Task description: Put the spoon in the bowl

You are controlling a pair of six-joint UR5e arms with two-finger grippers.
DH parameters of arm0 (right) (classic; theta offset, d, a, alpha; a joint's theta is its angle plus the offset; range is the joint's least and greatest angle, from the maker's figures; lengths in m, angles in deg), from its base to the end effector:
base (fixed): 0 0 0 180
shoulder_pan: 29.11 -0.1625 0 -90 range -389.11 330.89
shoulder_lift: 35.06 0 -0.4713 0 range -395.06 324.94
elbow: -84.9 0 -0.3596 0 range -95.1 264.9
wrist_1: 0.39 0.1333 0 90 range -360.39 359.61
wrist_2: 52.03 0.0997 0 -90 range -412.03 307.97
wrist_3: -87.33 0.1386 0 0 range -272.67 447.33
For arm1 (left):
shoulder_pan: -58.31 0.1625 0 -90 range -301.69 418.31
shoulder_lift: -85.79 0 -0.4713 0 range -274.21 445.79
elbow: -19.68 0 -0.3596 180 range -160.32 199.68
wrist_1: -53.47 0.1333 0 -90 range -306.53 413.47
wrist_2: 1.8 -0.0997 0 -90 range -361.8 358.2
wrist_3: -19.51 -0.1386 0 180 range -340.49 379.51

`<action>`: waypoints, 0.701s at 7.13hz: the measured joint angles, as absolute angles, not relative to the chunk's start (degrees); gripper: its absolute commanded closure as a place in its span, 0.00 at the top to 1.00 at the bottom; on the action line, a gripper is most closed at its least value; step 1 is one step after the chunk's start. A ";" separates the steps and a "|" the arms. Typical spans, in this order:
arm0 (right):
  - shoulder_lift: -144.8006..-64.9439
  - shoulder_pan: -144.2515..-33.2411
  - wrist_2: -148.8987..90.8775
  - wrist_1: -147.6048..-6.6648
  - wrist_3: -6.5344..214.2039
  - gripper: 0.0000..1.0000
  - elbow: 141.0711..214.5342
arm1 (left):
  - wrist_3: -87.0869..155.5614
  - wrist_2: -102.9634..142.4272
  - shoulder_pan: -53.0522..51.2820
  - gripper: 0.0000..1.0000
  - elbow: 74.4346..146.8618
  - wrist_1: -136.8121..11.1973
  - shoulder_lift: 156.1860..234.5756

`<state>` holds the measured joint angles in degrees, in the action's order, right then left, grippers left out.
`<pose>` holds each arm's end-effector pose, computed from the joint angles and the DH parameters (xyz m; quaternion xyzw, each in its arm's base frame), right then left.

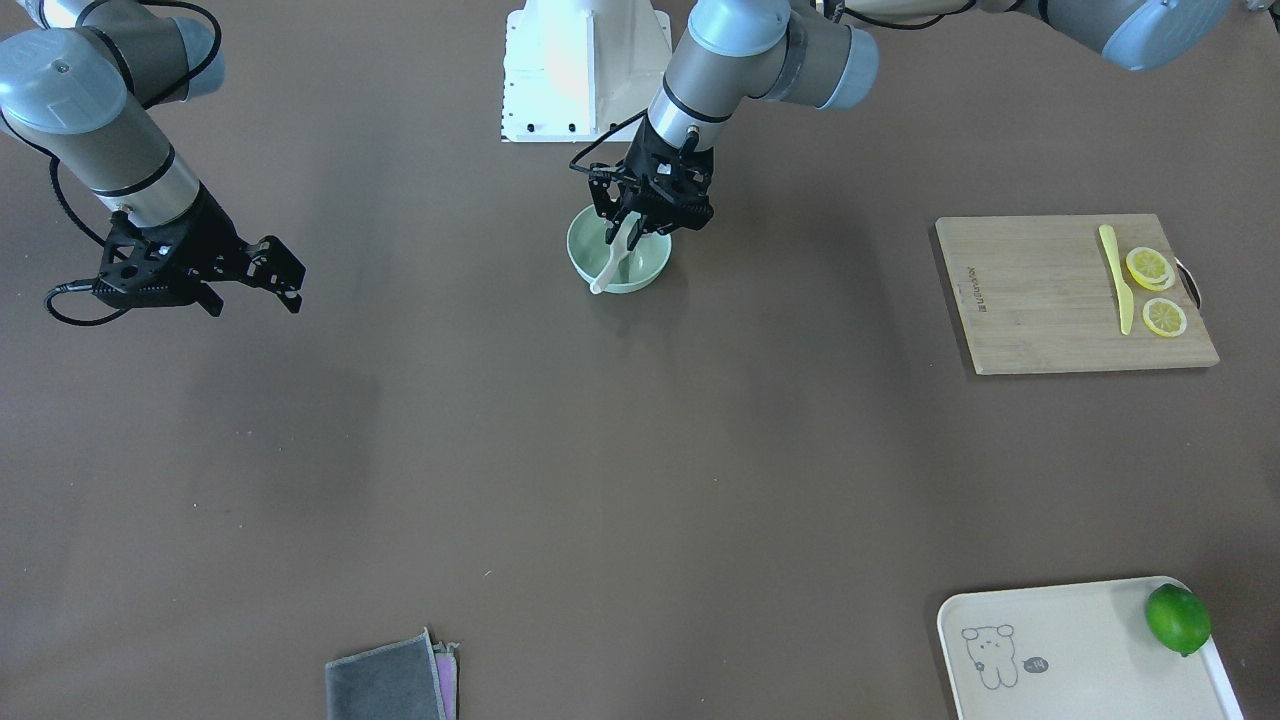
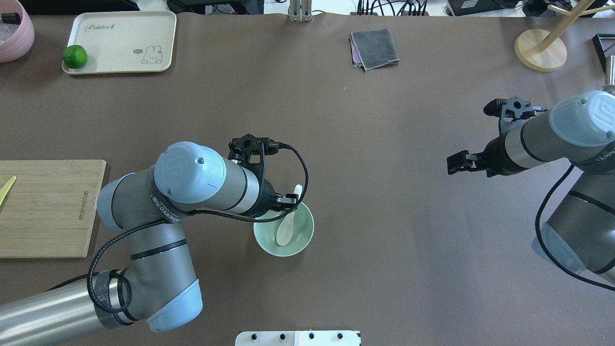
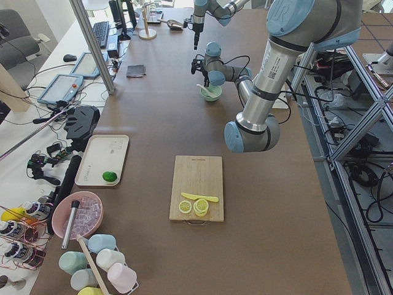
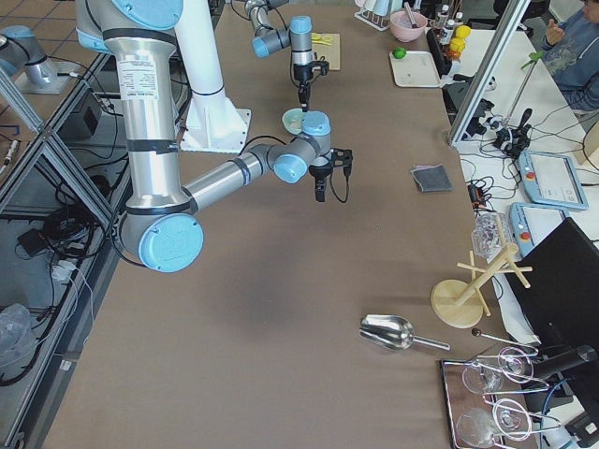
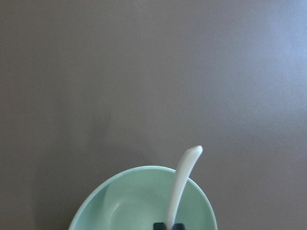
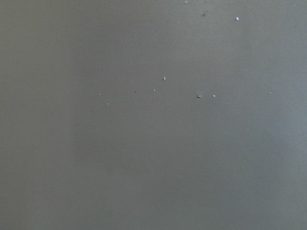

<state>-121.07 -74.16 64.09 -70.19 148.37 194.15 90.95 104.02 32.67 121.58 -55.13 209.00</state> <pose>-0.3171 -0.4199 0.5126 0.0493 -0.4142 0.0438 0.9078 0.5678 -0.3785 0.2717 0.0884 0.5283 0.0205 0.8442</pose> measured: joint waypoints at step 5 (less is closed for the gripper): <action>-132.21 -89.41 73.36 -70.20 126.40 1.00 194.21 | 57.59 117.34 11.07 0.98 125.64 -49.06 192.51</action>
<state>-132.21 -89.41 73.36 -70.20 126.40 194.21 57.59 117.34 11.07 125.64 -49.06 192.51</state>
